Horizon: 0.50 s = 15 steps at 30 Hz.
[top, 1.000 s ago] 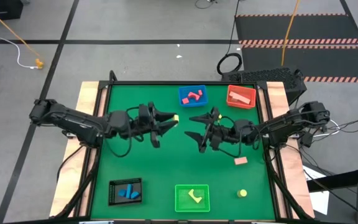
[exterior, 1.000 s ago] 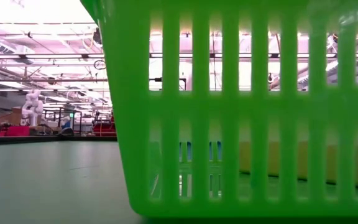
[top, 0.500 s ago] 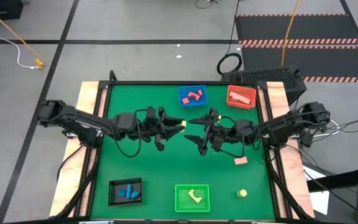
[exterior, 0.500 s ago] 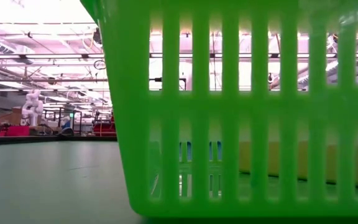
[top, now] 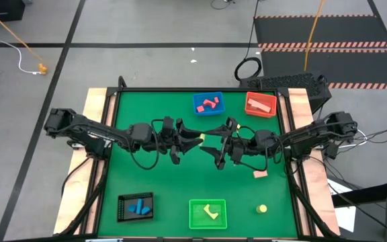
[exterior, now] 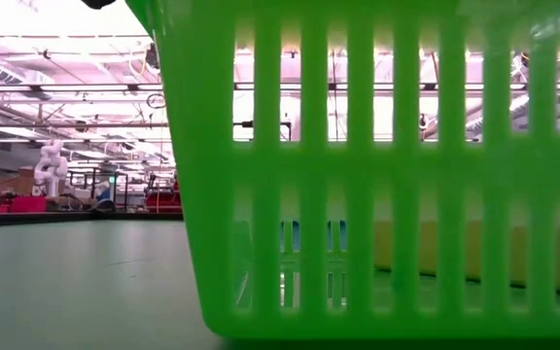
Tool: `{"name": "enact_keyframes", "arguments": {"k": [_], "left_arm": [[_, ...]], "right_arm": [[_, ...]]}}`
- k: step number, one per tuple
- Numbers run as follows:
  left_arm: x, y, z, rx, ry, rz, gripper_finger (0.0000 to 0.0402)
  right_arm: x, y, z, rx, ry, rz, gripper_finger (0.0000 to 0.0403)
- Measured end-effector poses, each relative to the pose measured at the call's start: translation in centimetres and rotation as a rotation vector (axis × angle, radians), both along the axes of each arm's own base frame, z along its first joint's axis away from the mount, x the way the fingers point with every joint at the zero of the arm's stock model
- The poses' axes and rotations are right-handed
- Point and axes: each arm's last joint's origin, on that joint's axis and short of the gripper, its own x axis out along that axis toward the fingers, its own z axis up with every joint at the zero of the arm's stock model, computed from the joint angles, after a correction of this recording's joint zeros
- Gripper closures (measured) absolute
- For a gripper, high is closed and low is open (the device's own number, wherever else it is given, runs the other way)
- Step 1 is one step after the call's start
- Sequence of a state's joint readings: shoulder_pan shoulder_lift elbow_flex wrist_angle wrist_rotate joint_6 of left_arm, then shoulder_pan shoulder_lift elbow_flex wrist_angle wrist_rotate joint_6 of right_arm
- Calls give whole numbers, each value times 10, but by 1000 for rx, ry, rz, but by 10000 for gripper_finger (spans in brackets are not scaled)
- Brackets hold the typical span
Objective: Sort & place blocks by color
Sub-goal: Put the green block into the green bin
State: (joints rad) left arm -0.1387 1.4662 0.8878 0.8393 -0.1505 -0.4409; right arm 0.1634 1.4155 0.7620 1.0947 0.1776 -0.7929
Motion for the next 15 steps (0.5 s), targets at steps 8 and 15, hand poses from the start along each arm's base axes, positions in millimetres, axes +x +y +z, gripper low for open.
{"name": "enact_keyframes", "arguments": {"k": [8,15], "left_arm": [[0,0,0,-2,3,-3,265],[0,0,0,-1,4,-3,265]], "right_arm": [[0,0,-1,21,5,8,209],[1,0,-2,18,22,7,218]]}}
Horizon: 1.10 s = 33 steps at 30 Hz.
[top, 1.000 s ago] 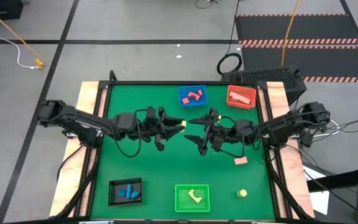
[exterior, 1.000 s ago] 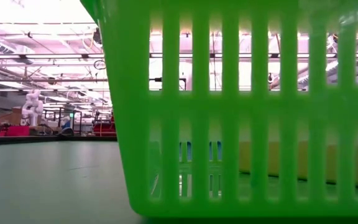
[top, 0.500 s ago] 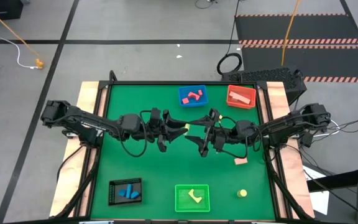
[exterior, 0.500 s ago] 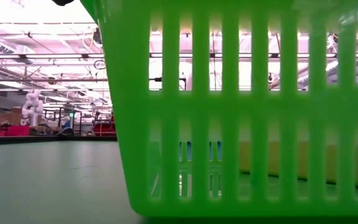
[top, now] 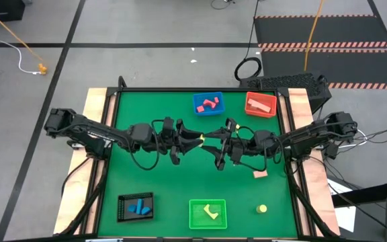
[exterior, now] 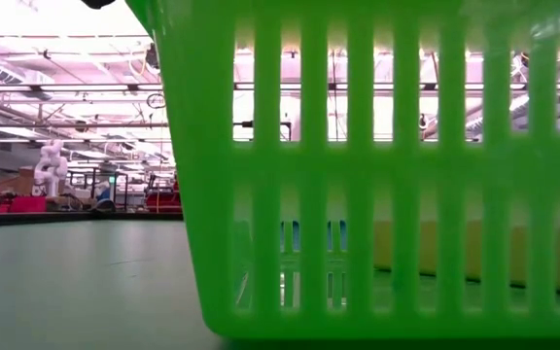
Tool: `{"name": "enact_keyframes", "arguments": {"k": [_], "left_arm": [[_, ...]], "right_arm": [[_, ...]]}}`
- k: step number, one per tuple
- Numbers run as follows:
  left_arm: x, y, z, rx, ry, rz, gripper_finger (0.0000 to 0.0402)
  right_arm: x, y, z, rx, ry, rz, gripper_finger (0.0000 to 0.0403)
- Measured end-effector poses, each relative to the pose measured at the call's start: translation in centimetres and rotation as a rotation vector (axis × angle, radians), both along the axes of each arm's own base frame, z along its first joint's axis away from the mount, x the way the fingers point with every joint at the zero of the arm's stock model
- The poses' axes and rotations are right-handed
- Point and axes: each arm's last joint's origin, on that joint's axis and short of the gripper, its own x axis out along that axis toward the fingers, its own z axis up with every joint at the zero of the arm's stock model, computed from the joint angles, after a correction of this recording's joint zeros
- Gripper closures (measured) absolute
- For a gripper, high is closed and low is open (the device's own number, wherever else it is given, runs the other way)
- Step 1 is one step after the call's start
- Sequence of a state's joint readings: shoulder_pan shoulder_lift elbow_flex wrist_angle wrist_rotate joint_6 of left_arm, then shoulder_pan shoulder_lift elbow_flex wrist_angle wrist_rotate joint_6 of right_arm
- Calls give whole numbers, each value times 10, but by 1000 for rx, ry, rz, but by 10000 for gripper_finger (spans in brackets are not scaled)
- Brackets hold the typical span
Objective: Sort & place blocks by color
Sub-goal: Put the green block into the green bin
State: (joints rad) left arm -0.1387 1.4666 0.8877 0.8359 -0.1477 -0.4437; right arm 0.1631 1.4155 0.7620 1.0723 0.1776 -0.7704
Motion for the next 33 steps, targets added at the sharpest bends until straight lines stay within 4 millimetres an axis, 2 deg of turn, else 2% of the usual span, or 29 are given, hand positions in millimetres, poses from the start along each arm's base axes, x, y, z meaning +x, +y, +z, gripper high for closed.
{"name": "enact_keyframes", "arguments": {"k": [7,12,16,23,33], "left_arm": [[0,0,0,5,4,-3,265],[0,0,-1,8,7,-10,265],[0,0,-1,8,16,-6,265],[0,2,-1,-5,16,-9,265],[1,1,-3,14,32,-15,189]], "right_arm": [[2,-7,-1,-4,11,53,193],[3,-17,-1,51,9,63,196],[3,-19,-1,59,4,64,215],[3,-19,-1,48,5,55,280],[3,-20,-1,73,1,51,291]]}}
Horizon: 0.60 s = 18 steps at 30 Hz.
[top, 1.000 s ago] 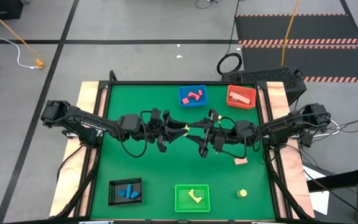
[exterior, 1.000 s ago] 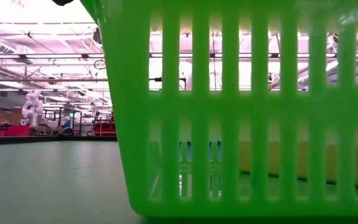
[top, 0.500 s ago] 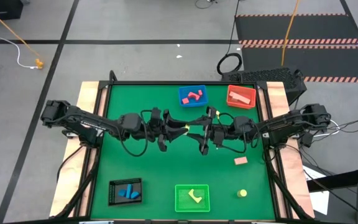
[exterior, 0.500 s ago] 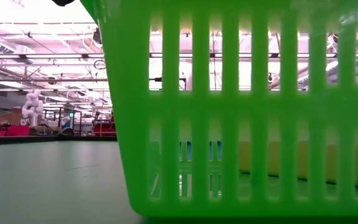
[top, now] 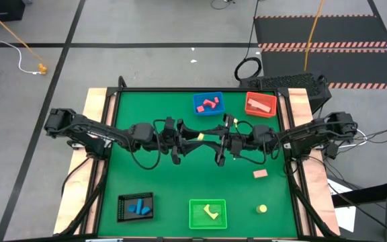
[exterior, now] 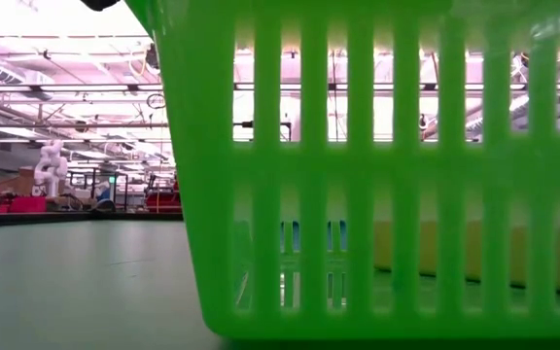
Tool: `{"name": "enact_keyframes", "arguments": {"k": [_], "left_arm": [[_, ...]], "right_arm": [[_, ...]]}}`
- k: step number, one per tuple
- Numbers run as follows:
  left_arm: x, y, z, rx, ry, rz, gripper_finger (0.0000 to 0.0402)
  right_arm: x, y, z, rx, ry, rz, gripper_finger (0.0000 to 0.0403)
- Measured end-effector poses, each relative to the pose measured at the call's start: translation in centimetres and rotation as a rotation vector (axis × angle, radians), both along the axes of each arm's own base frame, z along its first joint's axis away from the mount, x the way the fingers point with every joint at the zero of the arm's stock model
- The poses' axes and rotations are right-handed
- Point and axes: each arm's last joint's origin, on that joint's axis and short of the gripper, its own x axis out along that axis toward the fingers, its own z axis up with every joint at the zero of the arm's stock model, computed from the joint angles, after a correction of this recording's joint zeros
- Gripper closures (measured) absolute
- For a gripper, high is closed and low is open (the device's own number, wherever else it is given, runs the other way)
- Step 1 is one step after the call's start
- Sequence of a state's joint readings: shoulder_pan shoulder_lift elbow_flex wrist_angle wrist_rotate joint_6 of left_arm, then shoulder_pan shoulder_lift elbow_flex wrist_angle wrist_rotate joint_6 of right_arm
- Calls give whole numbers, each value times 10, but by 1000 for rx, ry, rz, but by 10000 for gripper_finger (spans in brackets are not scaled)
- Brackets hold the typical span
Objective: Sort & place blocks by color
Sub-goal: Put the green block into the green bin
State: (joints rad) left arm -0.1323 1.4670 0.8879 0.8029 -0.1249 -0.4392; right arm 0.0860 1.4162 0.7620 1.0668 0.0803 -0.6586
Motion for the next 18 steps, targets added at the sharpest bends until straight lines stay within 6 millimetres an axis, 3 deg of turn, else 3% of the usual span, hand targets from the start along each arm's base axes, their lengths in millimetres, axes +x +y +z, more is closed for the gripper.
{"name": "enact_keyframes", "arguments": {"k": [10,18], "left_arm": [[0,2,-1,-15,10,25,198],[2,12,-4,-34,38,47,199]], "right_arm": [[0,0,-3,-31,41,-163,291],[-17,12,14,-209,87,-507,292]]}}
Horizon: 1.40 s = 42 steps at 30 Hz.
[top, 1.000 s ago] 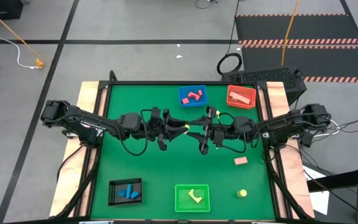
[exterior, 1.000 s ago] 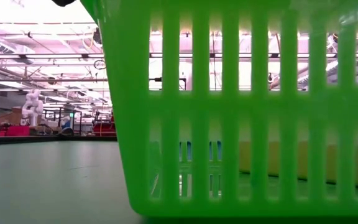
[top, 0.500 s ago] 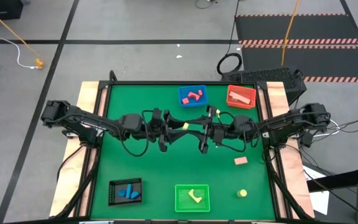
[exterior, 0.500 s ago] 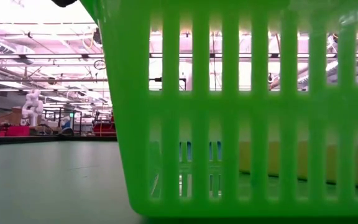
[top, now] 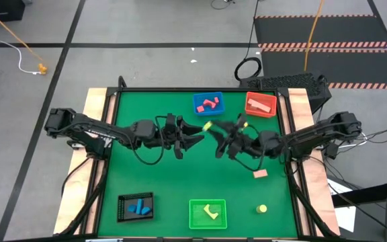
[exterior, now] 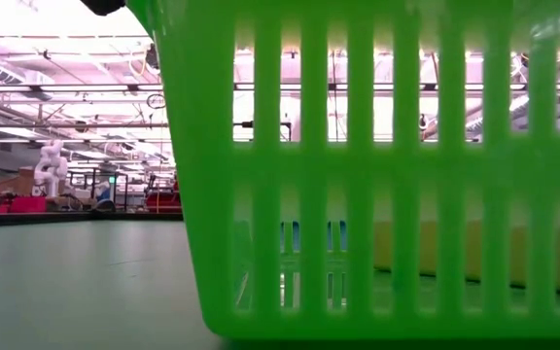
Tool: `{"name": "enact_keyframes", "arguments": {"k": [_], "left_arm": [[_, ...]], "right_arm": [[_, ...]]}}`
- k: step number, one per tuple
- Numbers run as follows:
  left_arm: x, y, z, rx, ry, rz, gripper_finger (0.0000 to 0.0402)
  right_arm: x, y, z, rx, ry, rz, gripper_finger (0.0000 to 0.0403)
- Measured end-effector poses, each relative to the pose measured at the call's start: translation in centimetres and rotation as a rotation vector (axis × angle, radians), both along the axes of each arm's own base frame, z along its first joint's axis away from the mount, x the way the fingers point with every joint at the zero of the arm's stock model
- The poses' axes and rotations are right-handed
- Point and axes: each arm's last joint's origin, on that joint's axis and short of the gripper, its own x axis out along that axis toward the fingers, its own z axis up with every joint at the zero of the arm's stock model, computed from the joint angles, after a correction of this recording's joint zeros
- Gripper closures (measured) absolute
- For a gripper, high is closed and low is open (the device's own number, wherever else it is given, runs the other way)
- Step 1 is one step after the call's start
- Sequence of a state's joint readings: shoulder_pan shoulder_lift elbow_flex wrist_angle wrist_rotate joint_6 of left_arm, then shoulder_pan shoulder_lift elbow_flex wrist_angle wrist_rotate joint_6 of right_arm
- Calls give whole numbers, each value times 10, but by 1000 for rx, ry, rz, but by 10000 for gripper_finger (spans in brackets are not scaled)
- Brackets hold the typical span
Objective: Sort & place blocks by color
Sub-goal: Put the green block into the green bin
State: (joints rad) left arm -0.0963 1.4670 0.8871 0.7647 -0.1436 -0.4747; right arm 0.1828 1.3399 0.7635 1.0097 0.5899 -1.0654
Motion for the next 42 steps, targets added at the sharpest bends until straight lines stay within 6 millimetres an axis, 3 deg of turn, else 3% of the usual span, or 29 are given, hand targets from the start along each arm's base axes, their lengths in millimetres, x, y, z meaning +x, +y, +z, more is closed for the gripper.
{"name": "enact_keyframes", "arguments": {"k": [6,11,17,24,28,34,42], "left_arm": [[1,7,-1,11,11,25,198],[1,18,-3,22,38,62,203],[2,37,-17,-11,175,119,202],[2,49,-25,-53,258,153,213],[2,47,-26,-60,268,89,215],[2,40,-30,-82,313,-78,215],[-1,7,-42,-98,451,-223,225]], "right_arm": [[-22,2,15,61,31,-296,292],[-33,18,7,226,75,-346,292],[-44,52,-14,458,110,-138,292],[-44,79,-26,823,195,367,288],[-44,87,-34,1145,344,600,287],[-40,99,-53,1518,525,646,286],[-19,118,-93,1690,581,577,285]]}}
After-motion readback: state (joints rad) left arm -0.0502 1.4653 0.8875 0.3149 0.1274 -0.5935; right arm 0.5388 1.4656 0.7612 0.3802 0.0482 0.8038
